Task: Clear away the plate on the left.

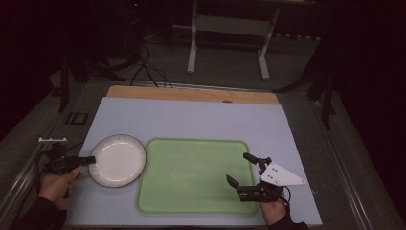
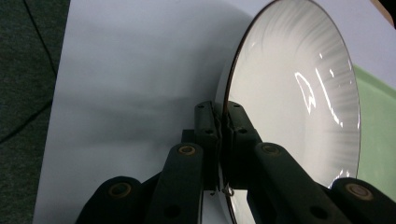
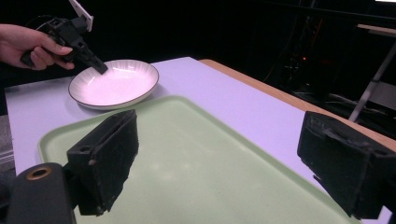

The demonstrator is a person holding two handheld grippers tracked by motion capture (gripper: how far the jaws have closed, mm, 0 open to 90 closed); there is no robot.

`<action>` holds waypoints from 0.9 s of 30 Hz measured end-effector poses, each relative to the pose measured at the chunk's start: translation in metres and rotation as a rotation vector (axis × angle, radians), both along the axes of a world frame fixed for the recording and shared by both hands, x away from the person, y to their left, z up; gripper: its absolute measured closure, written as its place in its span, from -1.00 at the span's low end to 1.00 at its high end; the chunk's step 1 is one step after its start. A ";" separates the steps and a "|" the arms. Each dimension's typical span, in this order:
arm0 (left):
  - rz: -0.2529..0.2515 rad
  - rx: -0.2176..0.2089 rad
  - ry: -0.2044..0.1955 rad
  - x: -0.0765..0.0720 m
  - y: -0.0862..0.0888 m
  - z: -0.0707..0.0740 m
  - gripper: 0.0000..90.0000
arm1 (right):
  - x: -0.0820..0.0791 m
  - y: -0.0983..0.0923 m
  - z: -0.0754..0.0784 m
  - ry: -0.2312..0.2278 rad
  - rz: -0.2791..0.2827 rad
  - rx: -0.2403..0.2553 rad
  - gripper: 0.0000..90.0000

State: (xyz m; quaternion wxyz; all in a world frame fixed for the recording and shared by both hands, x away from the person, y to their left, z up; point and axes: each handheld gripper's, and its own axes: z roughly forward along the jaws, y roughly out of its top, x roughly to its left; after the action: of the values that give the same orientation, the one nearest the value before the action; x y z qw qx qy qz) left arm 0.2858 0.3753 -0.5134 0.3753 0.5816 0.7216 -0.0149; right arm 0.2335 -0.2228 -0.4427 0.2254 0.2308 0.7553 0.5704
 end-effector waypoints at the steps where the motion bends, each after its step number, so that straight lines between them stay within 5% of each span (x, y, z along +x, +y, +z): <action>1: 0.003 -0.016 -0.002 0.000 0.001 0.000 0.91 | 0.000 0.000 0.000 0.000 0.000 0.001 -0.73; 27: -0.098 -0.051 -0.114 0.001 -0.025 0.048 0.88 | 0.001 -0.003 0.001 0.001 -0.004 0.019 -0.73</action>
State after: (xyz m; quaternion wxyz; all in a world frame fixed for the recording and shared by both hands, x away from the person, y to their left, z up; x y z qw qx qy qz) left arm 0.2863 0.3500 -0.4658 0.4290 0.6066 0.6691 -0.0186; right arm 0.2341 -0.2255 -0.4418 0.2240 0.2346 0.7495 0.5772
